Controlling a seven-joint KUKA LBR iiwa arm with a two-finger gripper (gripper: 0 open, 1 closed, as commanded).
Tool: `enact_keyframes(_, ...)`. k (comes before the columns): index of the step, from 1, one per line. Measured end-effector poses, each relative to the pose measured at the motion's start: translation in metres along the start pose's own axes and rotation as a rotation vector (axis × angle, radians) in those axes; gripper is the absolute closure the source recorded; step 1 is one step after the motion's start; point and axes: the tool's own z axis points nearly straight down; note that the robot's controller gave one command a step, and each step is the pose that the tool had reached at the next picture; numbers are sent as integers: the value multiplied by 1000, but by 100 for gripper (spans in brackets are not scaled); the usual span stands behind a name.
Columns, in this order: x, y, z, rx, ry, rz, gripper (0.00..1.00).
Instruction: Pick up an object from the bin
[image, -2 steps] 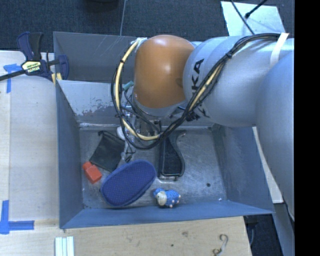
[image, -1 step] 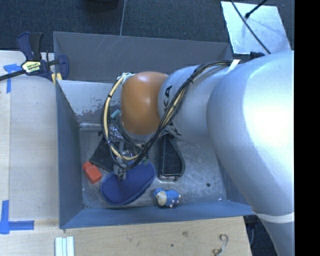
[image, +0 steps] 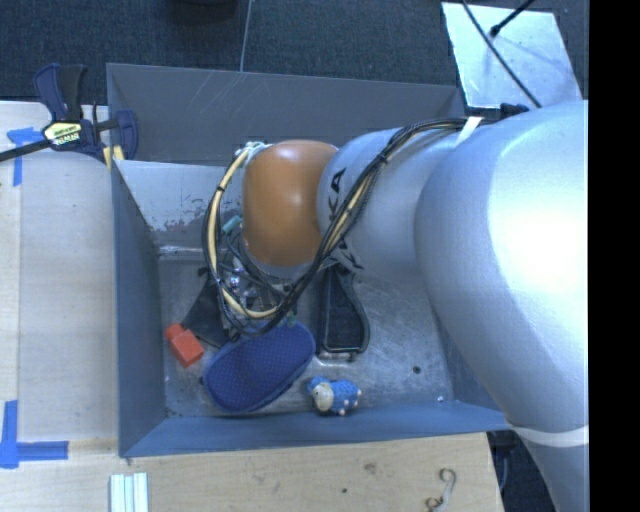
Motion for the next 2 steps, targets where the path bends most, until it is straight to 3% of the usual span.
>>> enact_keyframes(1, -15, -8, -122, -1, -9, 44, 100)
enact_keyframes(2, 98, -12, -64, 1, 8, -228, 100)
